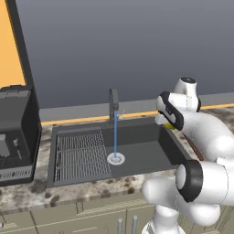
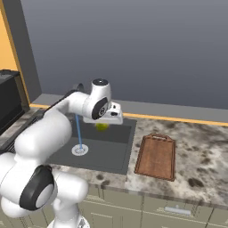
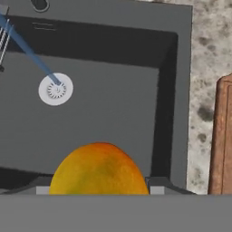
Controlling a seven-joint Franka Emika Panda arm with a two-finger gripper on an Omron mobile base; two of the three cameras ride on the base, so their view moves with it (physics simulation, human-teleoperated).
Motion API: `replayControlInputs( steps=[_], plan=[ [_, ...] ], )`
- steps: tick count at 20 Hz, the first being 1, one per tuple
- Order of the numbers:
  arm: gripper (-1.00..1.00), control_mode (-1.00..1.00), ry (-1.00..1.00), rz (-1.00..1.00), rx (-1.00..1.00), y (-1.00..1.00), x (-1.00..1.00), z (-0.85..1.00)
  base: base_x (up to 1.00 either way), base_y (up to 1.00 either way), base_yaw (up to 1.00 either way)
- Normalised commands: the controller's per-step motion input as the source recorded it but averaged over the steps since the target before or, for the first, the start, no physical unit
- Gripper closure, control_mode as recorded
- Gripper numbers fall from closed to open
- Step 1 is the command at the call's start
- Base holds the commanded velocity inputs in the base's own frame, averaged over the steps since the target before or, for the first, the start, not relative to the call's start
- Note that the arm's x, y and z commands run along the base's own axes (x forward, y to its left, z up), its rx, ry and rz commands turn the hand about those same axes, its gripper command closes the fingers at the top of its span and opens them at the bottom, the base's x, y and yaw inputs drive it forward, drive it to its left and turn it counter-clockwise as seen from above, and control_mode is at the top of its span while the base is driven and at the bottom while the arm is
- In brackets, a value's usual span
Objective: Pick the mango from the sink and place it on the cutting board to airdry. Then turn off the sink faucet.
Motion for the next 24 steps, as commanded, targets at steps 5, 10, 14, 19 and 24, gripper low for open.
replayControlInputs(
  steps=[5, 10, 14, 19, 24],
  plan=[
    [1.0, -1.0, 0.02, -0.33, 0.01, -0.25, -0.04, 0.0, 0.0, 0.0, 0.0],
    [1.0, -1.0, 0.0, -0.27, 0.0, -0.21, -0.01, -0.05, 0.0, 0.0, 0.0],
    [1.0, -1.0, 0.01, -0.21, 0.0, -0.45, 0.0, -0.1, 0.0, 0.0, 0.0],
    [1.0, -1.0, 0.0, -0.16, 0.01, -0.53, 0.0, -0.06, 0.0, 0.0, 0.0],
    [1.0, -1.0, 0.0, -0.07, 0.01, -0.45, 0.0, -0.07, 0.0, 0.0, 0.0]
  ],
)
